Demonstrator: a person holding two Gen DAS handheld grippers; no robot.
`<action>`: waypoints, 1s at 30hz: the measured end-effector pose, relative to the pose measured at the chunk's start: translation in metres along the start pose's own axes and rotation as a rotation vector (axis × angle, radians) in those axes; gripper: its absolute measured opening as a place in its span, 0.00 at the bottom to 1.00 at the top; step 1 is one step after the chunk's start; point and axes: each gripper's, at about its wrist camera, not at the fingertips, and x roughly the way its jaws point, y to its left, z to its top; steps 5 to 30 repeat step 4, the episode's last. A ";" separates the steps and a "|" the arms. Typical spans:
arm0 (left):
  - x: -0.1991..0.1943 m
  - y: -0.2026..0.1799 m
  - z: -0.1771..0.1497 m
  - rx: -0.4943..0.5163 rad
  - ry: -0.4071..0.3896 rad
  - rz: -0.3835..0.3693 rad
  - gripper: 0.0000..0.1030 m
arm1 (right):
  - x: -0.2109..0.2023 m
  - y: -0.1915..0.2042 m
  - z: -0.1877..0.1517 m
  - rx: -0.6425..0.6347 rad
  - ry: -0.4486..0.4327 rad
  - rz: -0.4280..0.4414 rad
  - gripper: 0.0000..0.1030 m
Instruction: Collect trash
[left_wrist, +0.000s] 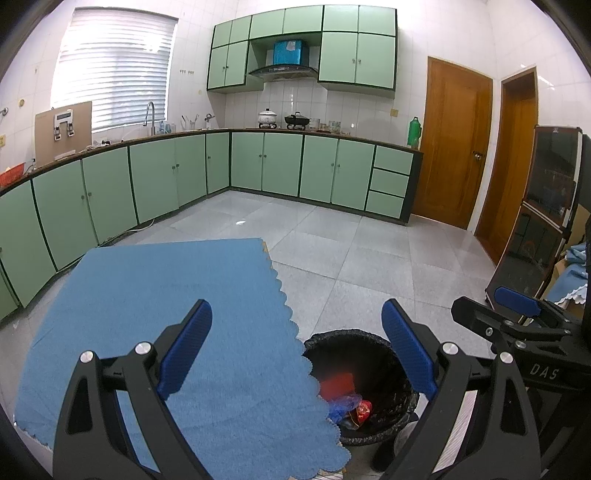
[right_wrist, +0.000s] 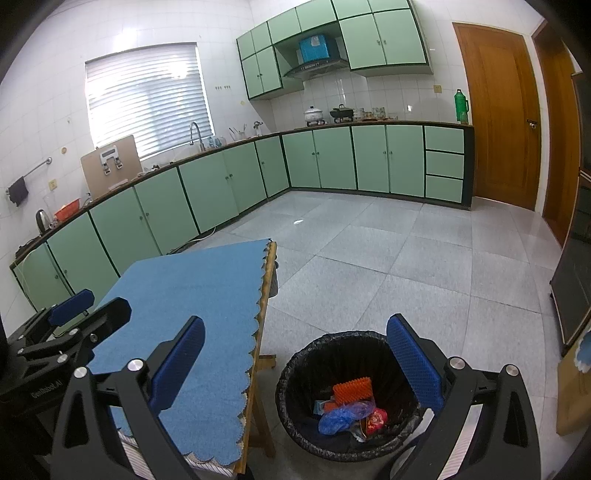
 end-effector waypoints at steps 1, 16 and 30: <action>0.000 0.000 0.000 -0.001 0.001 0.000 0.88 | 0.000 0.000 0.000 0.000 0.000 0.000 0.94; 0.000 -0.001 -0.001 -0.004 0.003 0.001 0.88 | 0.000 0.000 0.000 0.000 0.000 0.000 0.94; 0.000 -0.001 -0.001 -0.004 0.003 0.001 0.88 | 0.000 0.000 0.000 0.000 0.000 0.000 0.94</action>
